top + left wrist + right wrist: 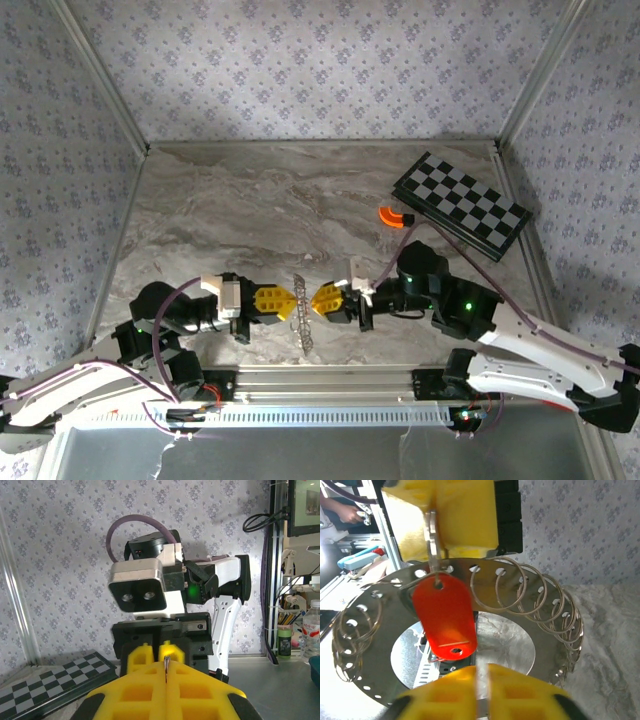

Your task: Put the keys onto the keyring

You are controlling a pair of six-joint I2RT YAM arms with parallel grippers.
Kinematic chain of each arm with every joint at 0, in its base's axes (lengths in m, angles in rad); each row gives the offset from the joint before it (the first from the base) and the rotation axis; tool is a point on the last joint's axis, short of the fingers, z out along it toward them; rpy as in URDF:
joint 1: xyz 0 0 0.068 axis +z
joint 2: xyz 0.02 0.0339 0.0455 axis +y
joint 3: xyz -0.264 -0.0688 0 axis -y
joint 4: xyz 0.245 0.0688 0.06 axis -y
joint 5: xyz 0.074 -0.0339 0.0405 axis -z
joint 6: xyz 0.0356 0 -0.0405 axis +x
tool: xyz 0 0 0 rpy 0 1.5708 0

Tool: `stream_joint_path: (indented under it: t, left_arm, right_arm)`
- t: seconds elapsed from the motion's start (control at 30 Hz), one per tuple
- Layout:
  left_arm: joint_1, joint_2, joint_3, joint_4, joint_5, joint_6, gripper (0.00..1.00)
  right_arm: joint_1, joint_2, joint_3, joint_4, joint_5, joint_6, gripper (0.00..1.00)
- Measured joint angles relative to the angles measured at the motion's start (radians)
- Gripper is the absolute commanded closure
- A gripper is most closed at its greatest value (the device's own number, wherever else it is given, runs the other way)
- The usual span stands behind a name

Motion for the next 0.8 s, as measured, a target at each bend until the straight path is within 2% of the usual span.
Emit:
stream_joint_path:
  t: [0.13, 0.43, 0.63, 0.8]
  left_arm:
    - [-0.003, 0.0, 0.0, 0.0, 0.007, 0.0, 1.0]
    - [-0.005, 0.0, 0.0, -0.002, 0.007, 0.0, 1.0]
    - [-0.005, 0.0, 0.0, -0.02, 0.006, 0.002, 1.0]
    - [-0.005, -0.002, 0.0, -0.048, 0.006, 0.008, 1.0]
  right_arm:
    - [0.0, -0.061, -0.023, 0.021, 0.007, 0.002, 0.6]
    - [0.0, -0.085, -0.026, 0.076, 0.005, 0.014, 0.58]
    - [0.007, -0.046, -0.025, 0.101, -0.021, 0.033, 0.43]
    - [0.012, -0.024, -0.018, 0.105, -0.024, 0.037, 0.43]
